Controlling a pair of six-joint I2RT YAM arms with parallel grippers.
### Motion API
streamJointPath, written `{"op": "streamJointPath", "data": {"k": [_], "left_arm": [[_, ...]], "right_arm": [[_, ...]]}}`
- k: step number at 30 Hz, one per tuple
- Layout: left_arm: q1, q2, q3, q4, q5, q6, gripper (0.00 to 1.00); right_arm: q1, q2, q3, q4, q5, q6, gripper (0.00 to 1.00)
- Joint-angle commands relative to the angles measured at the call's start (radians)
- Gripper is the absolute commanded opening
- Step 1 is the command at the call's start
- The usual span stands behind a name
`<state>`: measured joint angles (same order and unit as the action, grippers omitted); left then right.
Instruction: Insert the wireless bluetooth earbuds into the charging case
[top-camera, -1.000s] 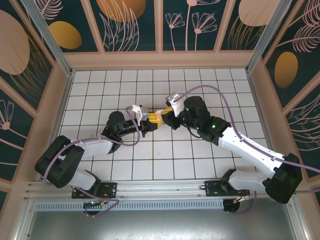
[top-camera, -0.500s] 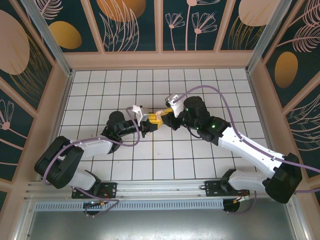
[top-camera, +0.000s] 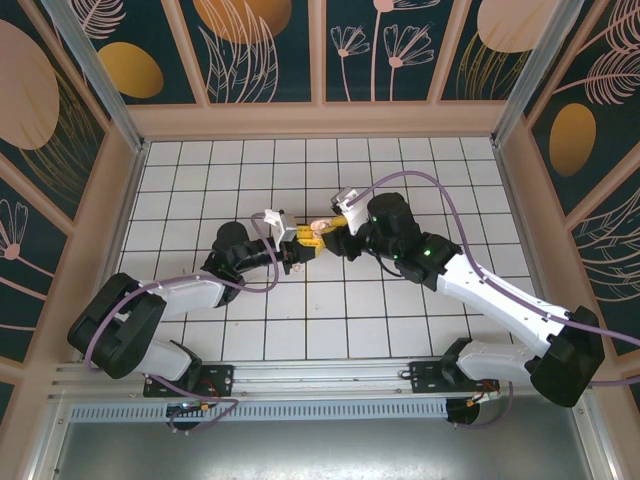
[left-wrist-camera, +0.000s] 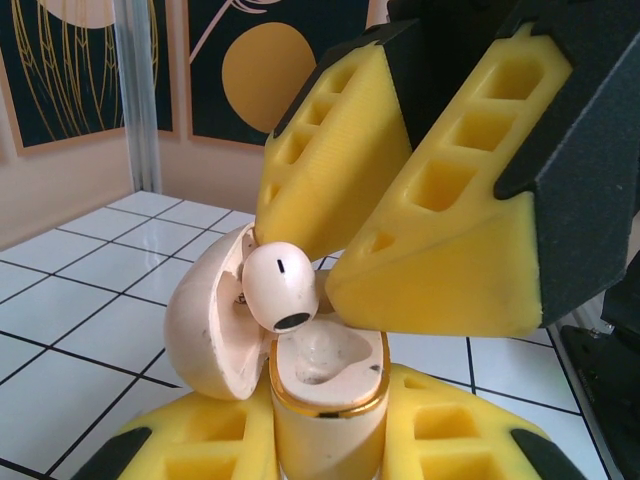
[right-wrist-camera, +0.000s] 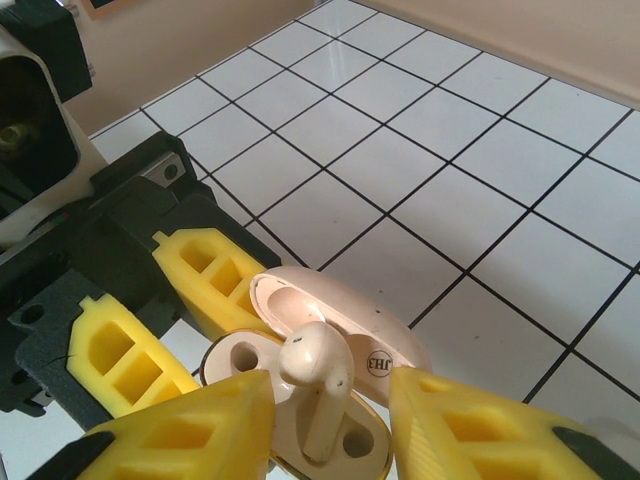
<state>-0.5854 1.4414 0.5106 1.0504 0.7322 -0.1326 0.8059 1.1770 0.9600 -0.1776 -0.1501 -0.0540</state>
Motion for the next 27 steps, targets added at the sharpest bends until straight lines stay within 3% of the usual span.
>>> {"op": "streamJointPath", "data": {"k": [1, 9, 17, 23, 27], "left_arm": [[0.008, -0.034, 0.043, 0.096, -0.03, -0.014, 0.19], [0.007, -0.033, 0.038, 0.053, -0.043, 0.013, 0.19], [0.008, -0.044, 0.057, -0.091, -0.036, 0.118, 0.19], [0.008, -0.056, 0.069, -0.193, -0.016, 0.198, 0.19], [0.008, -0.055, 0.082, -0.25, -0.009, 0.237, 0.19]], "right_arm": [[0.007, -0.013, 0.005, -0.065, -0.017, -0.02, 0.39], [-0.003, -0.058, 0.037, -0.053, -0.074, 0.013, 0.43], [-0.057, -0.086, 0.09, -0.092, -0.15, 0.104, 0.43], [-0.16, -0.066, 0.134, -0.128, -0.301, 0.2, 0.41], [-0.177, -0.019, 0.18, -0.199, -0.363, 0.215, 0.4]]}}
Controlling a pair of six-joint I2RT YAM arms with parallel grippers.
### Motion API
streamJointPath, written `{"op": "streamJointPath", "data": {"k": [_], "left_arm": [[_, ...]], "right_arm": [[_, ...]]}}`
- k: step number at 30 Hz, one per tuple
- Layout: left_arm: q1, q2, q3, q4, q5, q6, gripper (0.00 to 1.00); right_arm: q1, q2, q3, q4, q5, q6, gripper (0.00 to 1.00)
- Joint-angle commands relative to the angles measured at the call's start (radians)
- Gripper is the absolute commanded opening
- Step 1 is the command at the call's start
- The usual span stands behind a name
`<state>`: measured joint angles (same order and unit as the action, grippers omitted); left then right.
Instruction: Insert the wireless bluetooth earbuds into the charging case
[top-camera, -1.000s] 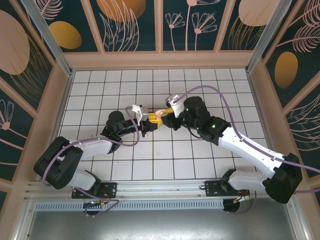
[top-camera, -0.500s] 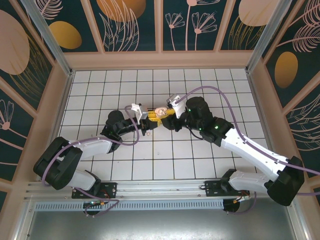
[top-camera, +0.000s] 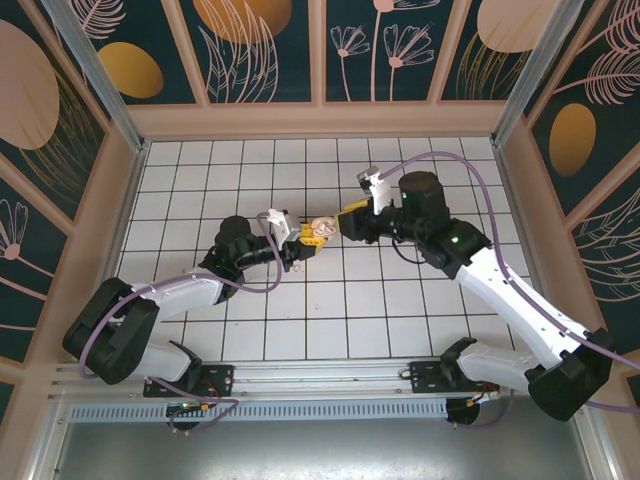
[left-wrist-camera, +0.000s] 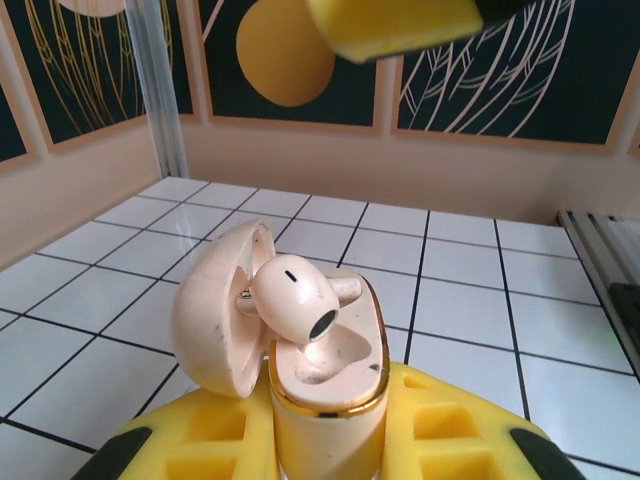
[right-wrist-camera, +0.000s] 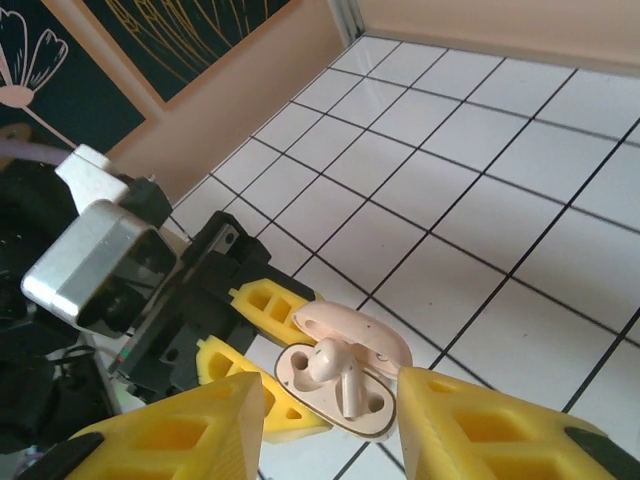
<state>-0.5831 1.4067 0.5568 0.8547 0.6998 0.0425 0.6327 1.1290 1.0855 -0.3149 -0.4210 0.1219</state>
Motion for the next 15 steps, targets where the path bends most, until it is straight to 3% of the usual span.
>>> {"op": "streamJointPath", "data": {"k": [1, 6, 15], "left_arm": [[0.006, -0.02, 0.039, -0.061, 0.027, 0.064, 0.19], [0.005, -0.015, 0.046, -0.072, 0.034, 0.065, 0.19], [0.005, -0.007, 0.052, -0.071, 0.044, 0.051, 0.19]], "right_arm": [[-0.003, 0.043, 0.066, -0.08, -0.107, 0.041, 0.4], [0.001, 0.129, 0.127, -0.174, -0.16, 0.068, 0.38], [0.013, 0.219, 0.189, -0.272, -0.123, 0.069, 0.37]]}}
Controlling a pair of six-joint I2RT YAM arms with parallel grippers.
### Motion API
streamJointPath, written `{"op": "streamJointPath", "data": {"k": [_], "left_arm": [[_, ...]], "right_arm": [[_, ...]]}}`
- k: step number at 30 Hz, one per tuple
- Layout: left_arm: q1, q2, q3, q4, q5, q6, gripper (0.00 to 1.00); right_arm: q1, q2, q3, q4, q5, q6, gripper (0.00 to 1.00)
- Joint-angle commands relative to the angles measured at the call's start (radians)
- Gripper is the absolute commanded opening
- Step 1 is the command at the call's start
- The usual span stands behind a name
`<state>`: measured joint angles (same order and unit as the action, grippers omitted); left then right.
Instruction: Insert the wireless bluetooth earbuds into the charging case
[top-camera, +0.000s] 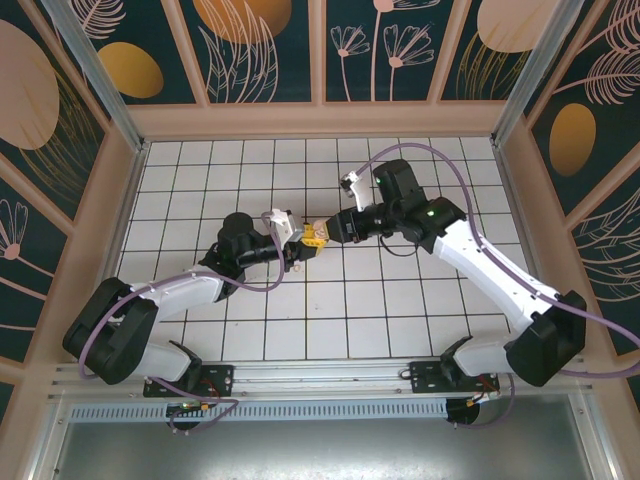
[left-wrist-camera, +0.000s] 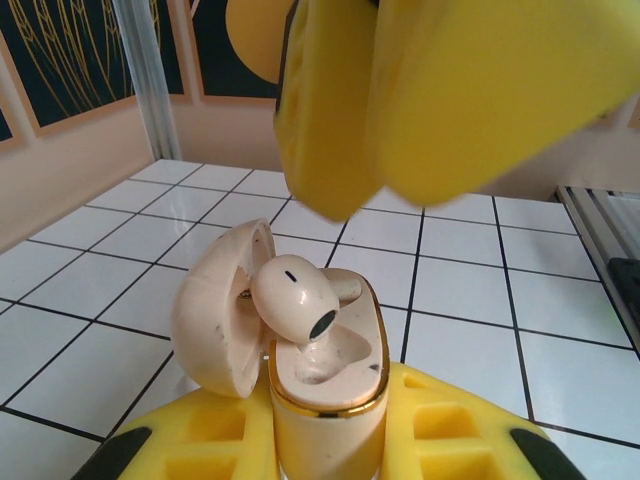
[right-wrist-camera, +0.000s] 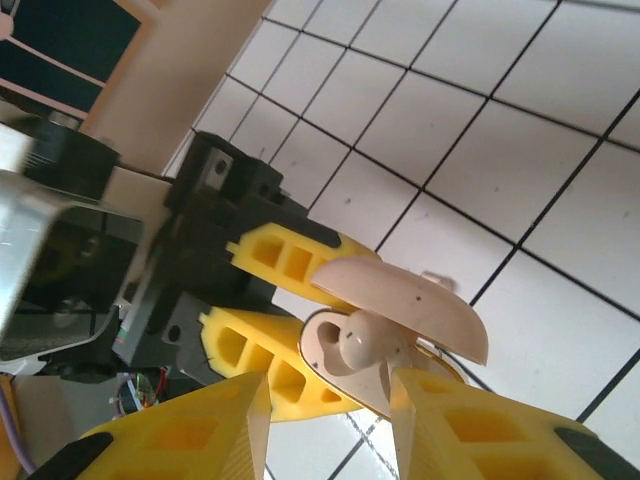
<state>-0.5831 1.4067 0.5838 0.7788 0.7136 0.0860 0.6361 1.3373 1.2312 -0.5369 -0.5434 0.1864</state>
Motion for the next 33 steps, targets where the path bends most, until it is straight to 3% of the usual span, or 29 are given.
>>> {"op": "streamJointPath", "data": {"k": [1, 22, 27, 33], "left_arm": [[0.005, -0.007, 0.025, 0.008, 0.031, 0.003, 0.19], [0.006, -0.027, 0.025, 0.015, 0.03, -0.014, 0.19], [0.005, -0.031, 0.021, 0.018, 0.024, -0.018, 0.19], [0.006, -0.031, 0.017, 0.031, 0.023, -0.035, 0.19]], "right_arm": [[0.01, 0.015, 0.045, -0.048, -0.001, 0.002, 0.36], [0.056, 0.1, 0.101, -0.089, 0.109, -0.045, 0.35], [0.063, 0.083, 0.094, -0.091, 0.133, -0.043, 0.26], [0.057, 0.027, 0.057, -0.024, 0.14, -0.028, 0.21]]}}
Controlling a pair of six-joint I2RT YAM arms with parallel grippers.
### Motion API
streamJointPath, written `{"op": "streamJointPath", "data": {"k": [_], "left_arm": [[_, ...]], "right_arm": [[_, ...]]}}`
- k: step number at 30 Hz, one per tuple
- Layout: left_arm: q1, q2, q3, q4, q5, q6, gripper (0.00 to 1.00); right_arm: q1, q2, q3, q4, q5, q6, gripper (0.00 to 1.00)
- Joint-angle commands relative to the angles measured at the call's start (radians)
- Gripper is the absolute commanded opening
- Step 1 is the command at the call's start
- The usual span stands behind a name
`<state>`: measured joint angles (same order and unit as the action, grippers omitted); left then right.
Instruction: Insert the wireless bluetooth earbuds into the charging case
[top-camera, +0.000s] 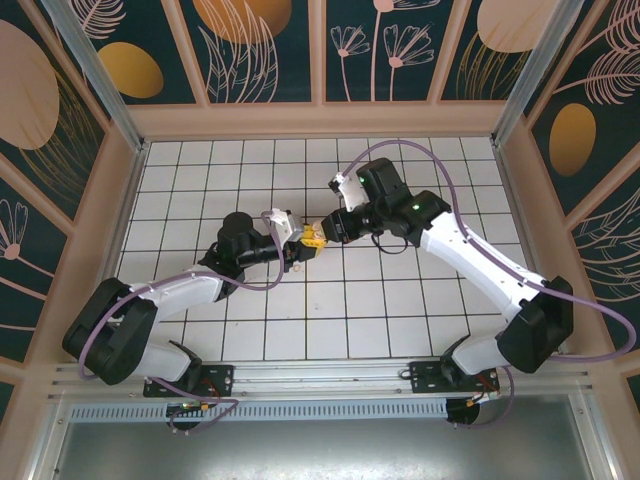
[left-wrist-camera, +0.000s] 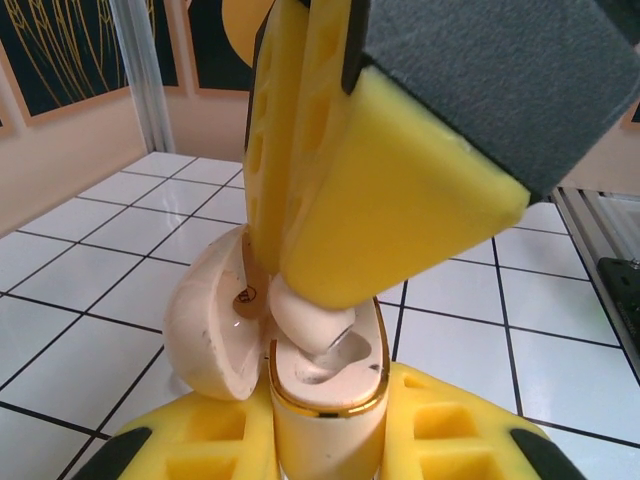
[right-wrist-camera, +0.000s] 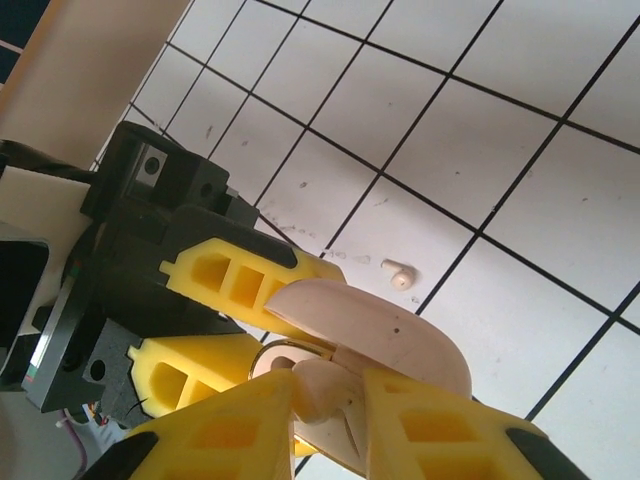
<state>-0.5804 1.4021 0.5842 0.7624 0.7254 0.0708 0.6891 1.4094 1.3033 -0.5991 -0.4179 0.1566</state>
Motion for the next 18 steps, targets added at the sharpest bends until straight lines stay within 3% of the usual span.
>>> {"op": "streamJointPath", "data": {"k": [1, 10, 18], "left_arm": [[0.003, -0.028, 0.016, 0.05, 0.011, -0.021, 0.19], [0.003, -0.023, -0.01, 0.096, -0.004, -0.057, 0.19], [0.003, -0.025, -0.004, 0.083, -0.003, -0.044, 0.19]], "right_arm": [[0.003, -0.052, -0.021, 0.046, 0.014, 0.006, 0.21], [-0.032, -0.118, -0.081, 0.098, -0.011, 0.055, 0.21], [-0.03, -0.087, -0.053, 0.05, -0.039, 0.104, 0.34]]}}
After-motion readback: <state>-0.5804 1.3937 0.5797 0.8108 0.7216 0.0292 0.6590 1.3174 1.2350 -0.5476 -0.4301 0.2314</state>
